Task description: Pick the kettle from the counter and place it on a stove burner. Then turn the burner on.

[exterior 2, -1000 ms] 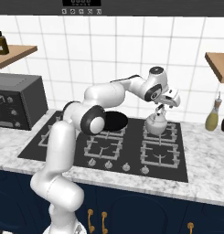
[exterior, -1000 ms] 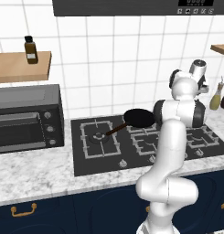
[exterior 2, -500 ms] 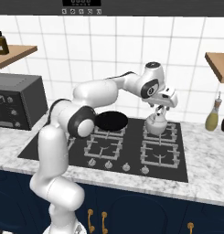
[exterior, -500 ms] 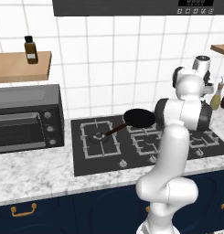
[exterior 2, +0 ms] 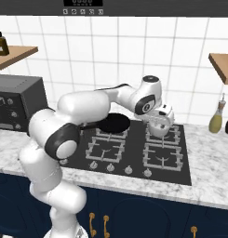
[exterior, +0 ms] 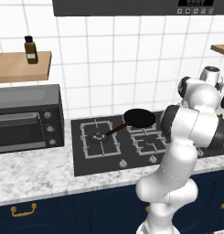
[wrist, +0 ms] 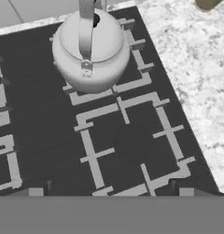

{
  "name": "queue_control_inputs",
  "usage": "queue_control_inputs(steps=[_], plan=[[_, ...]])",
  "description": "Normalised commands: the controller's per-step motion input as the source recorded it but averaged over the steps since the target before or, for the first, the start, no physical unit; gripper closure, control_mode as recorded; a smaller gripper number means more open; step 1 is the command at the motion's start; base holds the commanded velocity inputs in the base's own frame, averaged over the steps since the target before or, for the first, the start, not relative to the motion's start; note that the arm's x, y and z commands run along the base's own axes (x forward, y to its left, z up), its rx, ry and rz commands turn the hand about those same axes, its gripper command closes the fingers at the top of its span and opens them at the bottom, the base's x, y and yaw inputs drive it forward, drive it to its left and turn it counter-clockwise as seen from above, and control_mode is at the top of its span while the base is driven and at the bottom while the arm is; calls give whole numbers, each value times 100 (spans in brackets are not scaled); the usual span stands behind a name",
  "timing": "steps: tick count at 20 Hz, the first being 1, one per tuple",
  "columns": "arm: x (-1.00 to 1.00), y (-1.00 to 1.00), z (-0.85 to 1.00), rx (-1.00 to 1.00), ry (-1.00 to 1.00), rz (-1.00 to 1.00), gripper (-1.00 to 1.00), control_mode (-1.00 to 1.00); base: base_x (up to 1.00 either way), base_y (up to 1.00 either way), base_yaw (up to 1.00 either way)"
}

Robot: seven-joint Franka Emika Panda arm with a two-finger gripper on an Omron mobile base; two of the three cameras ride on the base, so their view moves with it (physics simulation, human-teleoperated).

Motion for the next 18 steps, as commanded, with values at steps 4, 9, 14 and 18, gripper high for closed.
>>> queue_control_inputs(steps=[4, 9, 14, 18], plan=[[-79, 36, -38, 11, 4, 15, -100, -100, 0, 0, 0], [-59, 27, 0, 1, 25, 16, -100, -100, 0, 0, 0], [-38, 11, 9, 0, 35, 21, -100, -100, 0, 0, 0], [-30, 3, -14, 6, 16, 18, -100, -100, 0, 0, 0]])
